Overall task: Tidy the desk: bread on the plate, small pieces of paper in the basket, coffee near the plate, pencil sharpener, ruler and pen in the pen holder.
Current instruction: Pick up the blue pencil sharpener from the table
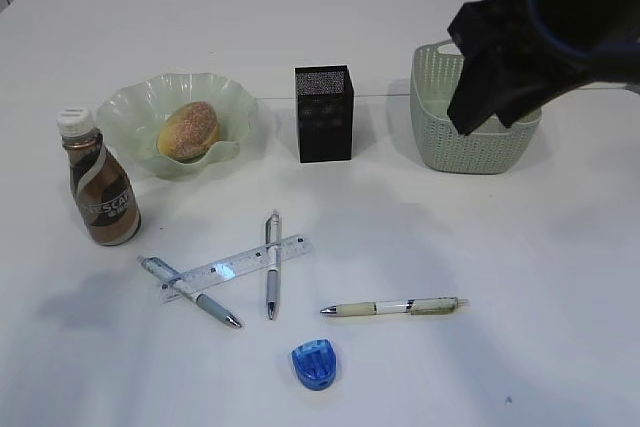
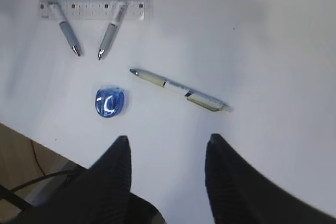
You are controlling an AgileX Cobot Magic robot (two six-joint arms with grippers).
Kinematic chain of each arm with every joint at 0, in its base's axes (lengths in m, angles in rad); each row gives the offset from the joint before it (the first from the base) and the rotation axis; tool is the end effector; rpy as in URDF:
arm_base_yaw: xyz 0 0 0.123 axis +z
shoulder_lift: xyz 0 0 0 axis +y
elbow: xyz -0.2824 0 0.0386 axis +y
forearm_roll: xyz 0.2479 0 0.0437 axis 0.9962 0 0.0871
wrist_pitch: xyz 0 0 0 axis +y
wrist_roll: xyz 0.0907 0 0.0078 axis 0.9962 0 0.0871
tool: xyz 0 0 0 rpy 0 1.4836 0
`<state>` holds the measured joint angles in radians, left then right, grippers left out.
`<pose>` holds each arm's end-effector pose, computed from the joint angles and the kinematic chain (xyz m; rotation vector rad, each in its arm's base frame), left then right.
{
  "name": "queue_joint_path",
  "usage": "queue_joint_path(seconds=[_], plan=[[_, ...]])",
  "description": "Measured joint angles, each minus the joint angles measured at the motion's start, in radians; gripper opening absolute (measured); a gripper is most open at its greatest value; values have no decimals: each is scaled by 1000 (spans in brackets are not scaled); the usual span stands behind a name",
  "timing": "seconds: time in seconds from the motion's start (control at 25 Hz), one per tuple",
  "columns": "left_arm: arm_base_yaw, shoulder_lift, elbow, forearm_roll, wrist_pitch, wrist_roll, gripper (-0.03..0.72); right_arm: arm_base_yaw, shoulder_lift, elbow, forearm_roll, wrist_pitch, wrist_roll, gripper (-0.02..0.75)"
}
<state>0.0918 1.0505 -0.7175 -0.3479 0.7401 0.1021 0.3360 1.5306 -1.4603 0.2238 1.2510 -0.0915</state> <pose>0.1938 -0.0032 0.2751 -0.2229 2.5083 -0.3201 0.2840 0.1195 0.3491 -0.5492 2.7581 0.3727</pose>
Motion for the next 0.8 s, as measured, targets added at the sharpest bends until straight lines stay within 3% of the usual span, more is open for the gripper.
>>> queue_joint_path(seconds=[0.4,0.8], plan=[[0,0,0,2,50,0,394,121,-49,107,-79,-2,49,371],[0,0,0,0,54,0,394,245,-49,114,-202,-4,283,370]])
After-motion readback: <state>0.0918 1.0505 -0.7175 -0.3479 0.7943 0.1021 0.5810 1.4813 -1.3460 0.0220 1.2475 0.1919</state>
